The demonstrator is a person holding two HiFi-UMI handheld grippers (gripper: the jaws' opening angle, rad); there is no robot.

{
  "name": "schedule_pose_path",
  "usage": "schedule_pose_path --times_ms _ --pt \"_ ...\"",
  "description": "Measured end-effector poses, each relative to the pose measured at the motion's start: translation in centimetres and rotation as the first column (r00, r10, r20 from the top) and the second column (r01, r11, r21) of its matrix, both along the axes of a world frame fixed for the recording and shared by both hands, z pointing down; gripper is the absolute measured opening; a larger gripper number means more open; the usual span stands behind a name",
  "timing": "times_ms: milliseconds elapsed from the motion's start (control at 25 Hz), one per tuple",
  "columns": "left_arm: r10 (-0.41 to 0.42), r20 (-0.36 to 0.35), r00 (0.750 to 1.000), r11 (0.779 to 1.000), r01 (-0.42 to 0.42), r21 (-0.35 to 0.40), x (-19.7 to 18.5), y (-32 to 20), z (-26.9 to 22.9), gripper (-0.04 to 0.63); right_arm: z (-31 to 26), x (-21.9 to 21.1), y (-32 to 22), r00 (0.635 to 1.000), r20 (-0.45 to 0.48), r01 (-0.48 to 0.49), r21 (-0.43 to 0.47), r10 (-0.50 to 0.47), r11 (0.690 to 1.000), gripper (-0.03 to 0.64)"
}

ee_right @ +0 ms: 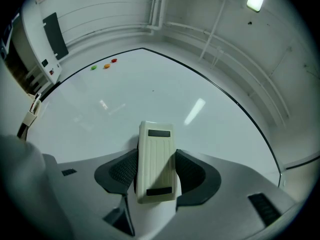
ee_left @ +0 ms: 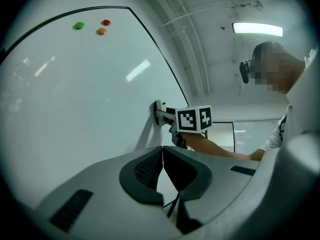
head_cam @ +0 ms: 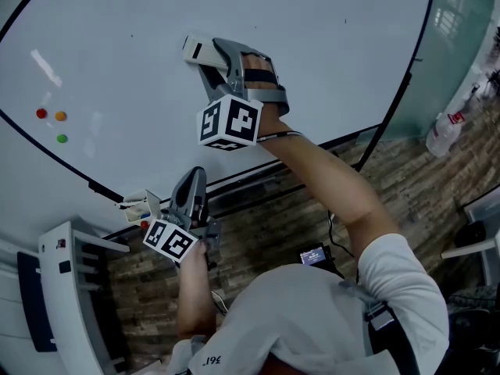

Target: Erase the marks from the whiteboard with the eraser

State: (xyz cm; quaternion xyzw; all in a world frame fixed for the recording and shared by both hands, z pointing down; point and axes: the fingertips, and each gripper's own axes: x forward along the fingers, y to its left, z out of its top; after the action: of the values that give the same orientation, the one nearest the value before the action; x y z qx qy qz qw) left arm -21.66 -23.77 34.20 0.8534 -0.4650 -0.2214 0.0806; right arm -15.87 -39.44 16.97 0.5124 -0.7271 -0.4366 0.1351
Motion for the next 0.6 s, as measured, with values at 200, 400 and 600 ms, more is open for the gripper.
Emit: schedule_pose_path --times_ms 200,400,600 --pt "0.026 0.014 1.000 1.000 -0.026 -0.009 2.4 -1.1 0.1 0.006 -0.6 3.3 -1.0 0.999 0.035 -0.020 -0.004 0.020 1.000 0.252" --pt "0.048 0.030 0.998 0.999 -0.048 -0.015 4.9 -2.3 0.0 0.006 -1.1 6.9 -2.2 0.996 0.076 -0.036 -0.013 0.037 0.999 0.252" --pt "0.068 0.042 0.997 0.998 -0.067 -0.014 8.0 -3.5 -0.2 0.006 -1.2 10.3 -3.3 0.995 0.090 -0.048 -0.012 0.049 0.999 0.252"
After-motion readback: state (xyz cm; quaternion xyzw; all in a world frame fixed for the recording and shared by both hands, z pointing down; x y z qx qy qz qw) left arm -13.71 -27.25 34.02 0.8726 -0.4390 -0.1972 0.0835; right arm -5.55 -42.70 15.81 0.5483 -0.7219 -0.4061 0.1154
